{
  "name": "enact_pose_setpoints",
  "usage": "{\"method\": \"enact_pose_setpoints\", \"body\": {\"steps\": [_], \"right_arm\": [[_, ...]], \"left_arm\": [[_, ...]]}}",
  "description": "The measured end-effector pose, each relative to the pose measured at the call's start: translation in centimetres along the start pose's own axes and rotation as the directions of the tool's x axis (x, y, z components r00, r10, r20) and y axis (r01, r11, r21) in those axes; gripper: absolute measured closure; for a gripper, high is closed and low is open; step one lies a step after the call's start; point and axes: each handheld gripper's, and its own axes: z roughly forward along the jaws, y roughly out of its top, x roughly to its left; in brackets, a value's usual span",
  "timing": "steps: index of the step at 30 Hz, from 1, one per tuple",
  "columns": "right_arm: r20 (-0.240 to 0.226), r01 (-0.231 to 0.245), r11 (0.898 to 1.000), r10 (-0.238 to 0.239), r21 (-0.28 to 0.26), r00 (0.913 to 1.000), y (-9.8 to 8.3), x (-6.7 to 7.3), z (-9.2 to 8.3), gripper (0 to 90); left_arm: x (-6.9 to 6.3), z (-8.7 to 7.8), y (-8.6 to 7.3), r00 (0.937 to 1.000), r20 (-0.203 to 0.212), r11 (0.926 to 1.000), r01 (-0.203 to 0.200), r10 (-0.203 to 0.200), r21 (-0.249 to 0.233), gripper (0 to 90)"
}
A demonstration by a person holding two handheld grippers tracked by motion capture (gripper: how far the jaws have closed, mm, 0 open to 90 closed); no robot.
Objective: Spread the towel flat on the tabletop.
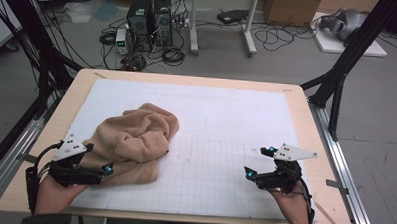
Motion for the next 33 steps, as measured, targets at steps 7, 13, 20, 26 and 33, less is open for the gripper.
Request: {"method": "enact_pose_setpoints", "body": {"steps": [7,13,20,26,33], "right_arm": [[-0.011,-0.005,1.000,0.006,0.014,0.9999,0.0,-0.4,0.4,9.7],[-0.016,-0.005,1.000,0.005,0.002,0.9999,0.0,-0.3,0.7,9.7],[-0.043,0.020,1.000,-0.019,0.012,0.9989,1.3,0.3,1.6,9.7],[-0.060,0.042,0.999,-0.041,0.010,0.9973,3.3,0.8,2.4,9.7],[-0.128,0.105,0.994,-0.104,0.006,0.9864,7.6,2.0,5.1,9.7]], "left_arm": [[0.1,0.2,0.2,1.0000,-0.001,1.0000,0.000,0.000,0.007,9.7],[0.2,0.1,-0.1,1.0000,-0.006,0.9999,0.005,-0.005,0.009,9.8],[0.4,-0.3,-0.1,0.9999,-0.011,1.0000,0.007,-0.007,-0.003,9.8],[0.7,-0.6,0.0,0.9999,-0.013,0.9999,0.004,-0.004,-0.011,9.8],[1.1,-0.9,0.3,0.9999,-0.016,0.9999,0.005,-0.005,-0.011,9.8]]}}
